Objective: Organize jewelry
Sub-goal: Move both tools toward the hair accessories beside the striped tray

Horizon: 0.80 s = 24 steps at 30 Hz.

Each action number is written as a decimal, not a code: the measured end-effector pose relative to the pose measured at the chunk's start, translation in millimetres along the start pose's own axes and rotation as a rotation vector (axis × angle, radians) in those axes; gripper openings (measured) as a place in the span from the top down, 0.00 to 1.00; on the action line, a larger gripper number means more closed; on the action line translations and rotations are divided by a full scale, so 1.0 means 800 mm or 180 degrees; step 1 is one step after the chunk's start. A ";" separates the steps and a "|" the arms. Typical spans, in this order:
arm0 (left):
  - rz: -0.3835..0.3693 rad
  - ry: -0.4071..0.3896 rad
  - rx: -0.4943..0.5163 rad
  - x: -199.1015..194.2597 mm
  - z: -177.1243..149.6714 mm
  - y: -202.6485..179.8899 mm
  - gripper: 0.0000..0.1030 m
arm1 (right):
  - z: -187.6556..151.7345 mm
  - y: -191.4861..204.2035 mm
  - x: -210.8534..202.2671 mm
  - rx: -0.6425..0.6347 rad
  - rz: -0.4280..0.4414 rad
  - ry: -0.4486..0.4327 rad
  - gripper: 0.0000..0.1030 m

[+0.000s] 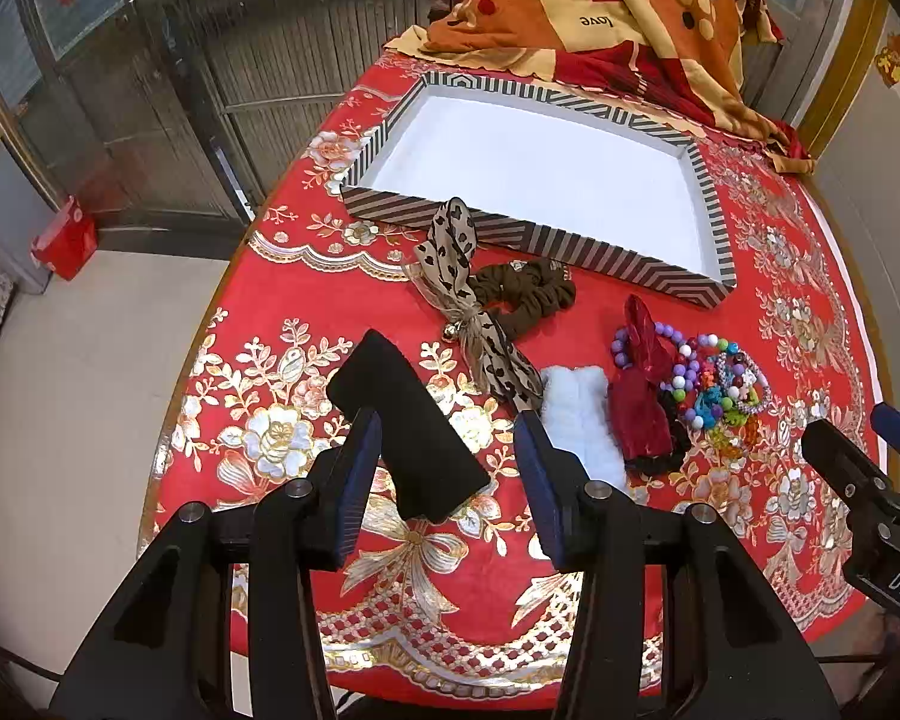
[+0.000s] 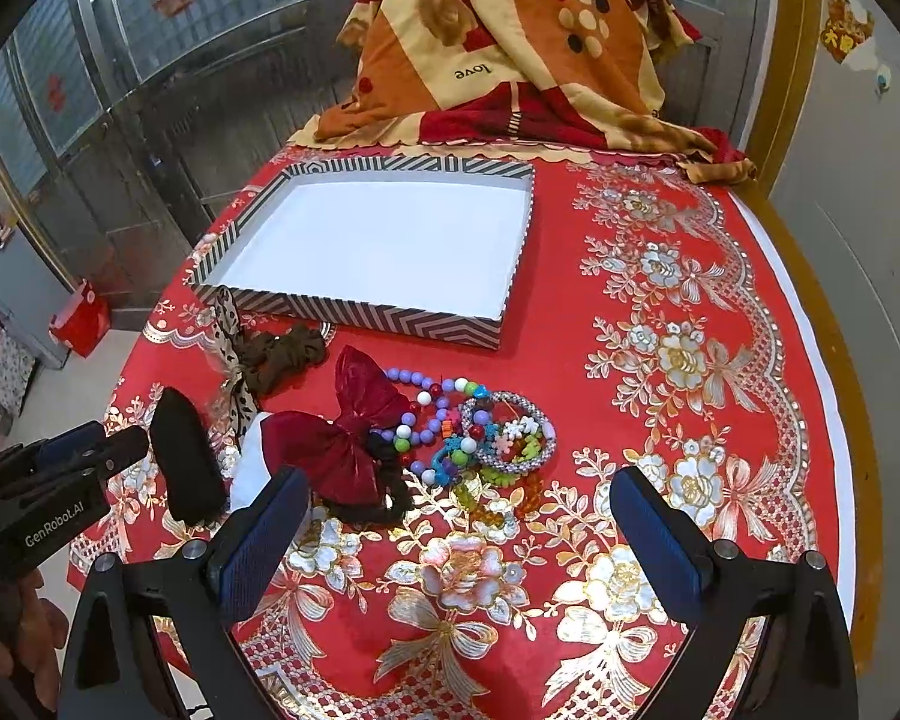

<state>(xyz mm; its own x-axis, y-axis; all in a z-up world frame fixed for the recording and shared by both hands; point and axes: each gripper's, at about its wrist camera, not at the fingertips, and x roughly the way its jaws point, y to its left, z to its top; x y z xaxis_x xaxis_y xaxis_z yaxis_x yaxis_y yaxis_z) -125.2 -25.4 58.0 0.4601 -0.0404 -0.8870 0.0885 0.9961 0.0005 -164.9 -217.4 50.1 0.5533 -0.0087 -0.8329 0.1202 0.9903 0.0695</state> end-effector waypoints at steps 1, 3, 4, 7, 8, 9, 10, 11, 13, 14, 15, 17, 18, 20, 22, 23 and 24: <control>-0.0002 0.0002 0.0002 0.000 0.000 0.000 0.56 | 0.000 0.000 0.000 -0.0004 0.0002 0.0006 0.03; -0.0001 0.0004 0.0006 0.000 0.000 0.000 0.56 | -0.001 0.000 0.001 -0.0007 0.0004 0.0013 0.03; 0.0001 0.0002 0.0011 0.000 0.000 0.000 0.56 | -0.001 0.000 0.002 -0.0009 0.0004 0.0018 0.03; 0.0017 0.0005 0.0024 0.001 -0.001 -0.001 0.56 | -0.002 0.000 0.002 -0.0018 0.0005 0.0030 0.03; 0.0028 0.0002 0.0024 0.001 -0.001 -0.002 0.56 | -0.002 0.000 0.002 -0.0019 0.0007 0.0031 0.03; 0.0039 0.0003 0.0023 0.001 -0.001 -0.002 0.56 | -0.002 -0.001 0.002 -0.0019 0.0009 0.0031 0.03; 0.0043 0.0010 0.0023 0.002 0.000 -0.002 0.56 | -0.002 -0.001 0.001 -0.0016 0.0011 0.0026 0.03; 0.0045 0.0016 0.0021 0.002 0.000 -0.002 0.56 | -0.002 -0.001 0.001 -0.0011 0.0011 0.0028 0.03; 0.0059 0.0016 0.0024 0.003 -0.001 -0.002 0.56 | -0.002 -0.002 0.003 -0.0009 0.0011 0.0040 0.03; 0.0062 0.0018 0.0025 0.003 -0.001 -0.002 0.56 | -0.002 -0.002 0.003 -0.0013 0.0005 0.0043 0.03; 0.0066 0.0025 0.0025 0.004 -0.001 -0.003 0.56 | -0.002 -0.002 0.003 -0.0018 0.0003 0.0047 0.03; 0.0067 0.0032 0.0024 0.004 -0.002 -0.002 0.56 | -0.001 -0.002 0.003 -0.0030 0.0006 0.0055 0.03; 0.0071 0.0031 0.0021 0.004 -0.002 -0.002 0.56 | -0.002 -0.002 0.003 -0.0028 0.0005 0.0050 0.03; 0.0075 0.0037 0.0017 0.005 -0.003 -0.001 0.56 | -0.001 -0.001 0.003 -0.0040 0.0009 0.0047 0.03; 0.0084 0.0041 0.0022 0.006 -0.003 -0.001 0.56 | -0.002 -0.001 0.003 -0.0050 0.0014 0.0046 0.03; 0.0090 0.0039 0.0023 0.006 -0.003 -0.001 0.56 | -0.002 0.000 0.004 -0.0054 0.0015 0.0049 0.03; 0.0091 0.0035 0.0023 0.005 -0.003 -0.001 0.56 | -0.001 0.000 0.003 -0.0055 0.0015 0.0053 0.03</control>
<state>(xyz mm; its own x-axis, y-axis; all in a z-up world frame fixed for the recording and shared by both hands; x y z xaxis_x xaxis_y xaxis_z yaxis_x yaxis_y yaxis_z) -125.4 -26.2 52.9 0.4526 -0.0111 -0.8916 0.0818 0.9962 0.0291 -164.3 -217.5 47.2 0.5401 -0.0018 -0.8416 0.1033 0.9926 0.0642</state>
